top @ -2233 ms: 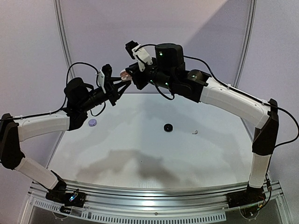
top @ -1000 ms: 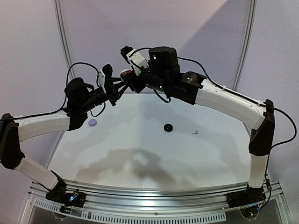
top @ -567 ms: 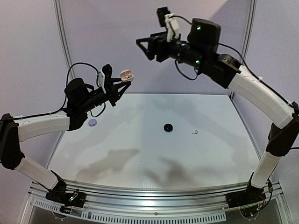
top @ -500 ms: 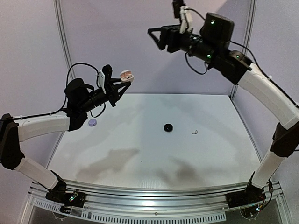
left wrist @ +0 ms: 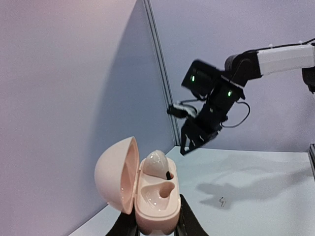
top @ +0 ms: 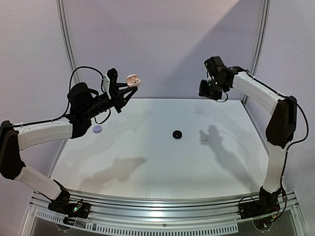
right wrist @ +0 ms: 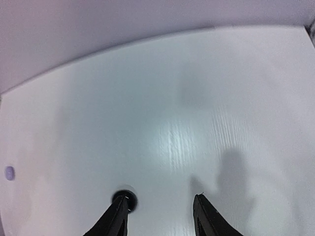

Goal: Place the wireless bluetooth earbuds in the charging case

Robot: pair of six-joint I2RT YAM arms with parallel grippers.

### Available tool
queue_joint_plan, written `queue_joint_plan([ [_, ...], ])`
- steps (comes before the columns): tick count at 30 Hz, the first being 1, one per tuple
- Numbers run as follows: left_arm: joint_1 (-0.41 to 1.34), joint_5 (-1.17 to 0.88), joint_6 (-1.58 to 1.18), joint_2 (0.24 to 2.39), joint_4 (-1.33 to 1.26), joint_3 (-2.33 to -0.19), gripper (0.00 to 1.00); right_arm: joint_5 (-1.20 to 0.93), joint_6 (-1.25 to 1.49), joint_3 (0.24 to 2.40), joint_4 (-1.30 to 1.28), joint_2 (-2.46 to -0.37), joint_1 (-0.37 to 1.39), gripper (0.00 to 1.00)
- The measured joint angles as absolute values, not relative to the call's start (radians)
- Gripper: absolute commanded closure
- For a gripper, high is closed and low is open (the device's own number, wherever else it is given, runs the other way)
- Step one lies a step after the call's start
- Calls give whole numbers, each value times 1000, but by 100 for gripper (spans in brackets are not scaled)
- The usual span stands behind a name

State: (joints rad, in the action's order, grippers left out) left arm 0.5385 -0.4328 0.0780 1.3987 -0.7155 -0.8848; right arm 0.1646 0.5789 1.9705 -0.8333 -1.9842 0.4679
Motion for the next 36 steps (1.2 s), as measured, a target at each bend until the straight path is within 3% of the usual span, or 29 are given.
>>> queue_joint_plan([
  [5,538,-435,78,1395,-707,-884,100,181,653,1836,-937,-2064,457,46],
  [13,538,-438,78,1385,-688,-884,100,185,744,1686,-928,-2081,457,49],
  [36,536,-445,78,1385,-668,-884,100,183,766,1642,-878,-2184,471,53],
])
